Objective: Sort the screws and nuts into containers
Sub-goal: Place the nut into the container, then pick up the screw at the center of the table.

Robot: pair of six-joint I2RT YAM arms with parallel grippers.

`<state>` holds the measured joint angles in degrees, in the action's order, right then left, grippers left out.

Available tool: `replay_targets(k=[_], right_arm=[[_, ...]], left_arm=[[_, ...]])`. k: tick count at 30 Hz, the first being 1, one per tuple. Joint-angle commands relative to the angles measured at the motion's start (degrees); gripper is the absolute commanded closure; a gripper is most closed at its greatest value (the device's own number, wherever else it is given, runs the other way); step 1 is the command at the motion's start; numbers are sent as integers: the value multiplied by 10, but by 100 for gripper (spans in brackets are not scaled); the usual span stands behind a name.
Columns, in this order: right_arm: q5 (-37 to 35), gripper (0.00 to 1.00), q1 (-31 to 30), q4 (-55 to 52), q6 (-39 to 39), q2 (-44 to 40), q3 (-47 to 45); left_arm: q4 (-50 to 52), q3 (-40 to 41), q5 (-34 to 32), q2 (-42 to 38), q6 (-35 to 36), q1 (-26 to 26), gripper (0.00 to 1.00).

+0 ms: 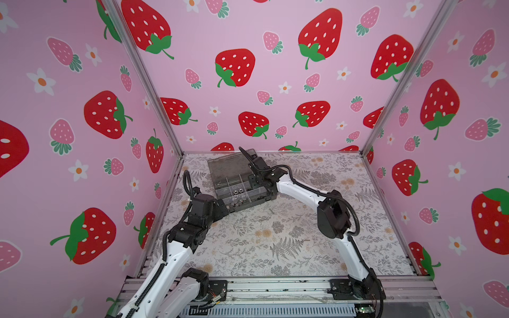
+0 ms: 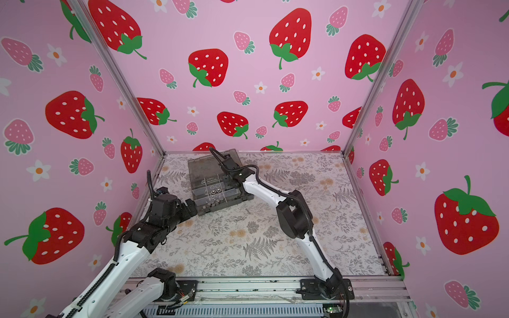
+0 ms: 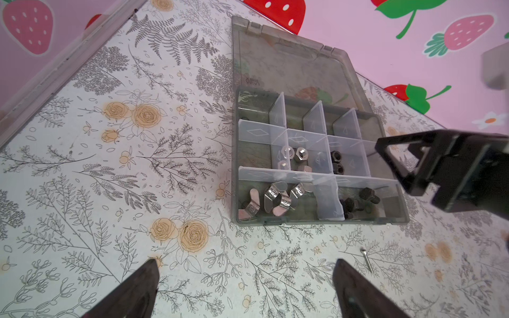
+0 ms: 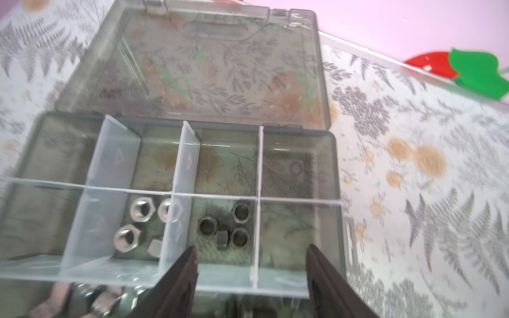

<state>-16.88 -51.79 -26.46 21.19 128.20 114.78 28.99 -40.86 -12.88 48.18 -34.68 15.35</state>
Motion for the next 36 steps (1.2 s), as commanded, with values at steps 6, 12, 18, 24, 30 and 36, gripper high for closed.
replay_targets(k=[6,12,18,24,30,36], right_arm=[[-67,0,3,72,61,-233,-254],[-111,0,19,93,113,-362,-427],[-127,0,51,82,166,-463,-549],[-138,0,91,82,196,-544,-628],[-101,0,144,95,192,-584,-671],[-93,0,159,91,190,-587,-682]], left_arm=[[-17,-39,88,42,7,14,1],[-19,-66,58,100,-14,95,1],[-13,-111,25,210,-74,193,0],[7,-208,1,360,-101,280,2],[26,-304,-5,481,-107,309,12],[35,-363,0,564,-122,309,29]])
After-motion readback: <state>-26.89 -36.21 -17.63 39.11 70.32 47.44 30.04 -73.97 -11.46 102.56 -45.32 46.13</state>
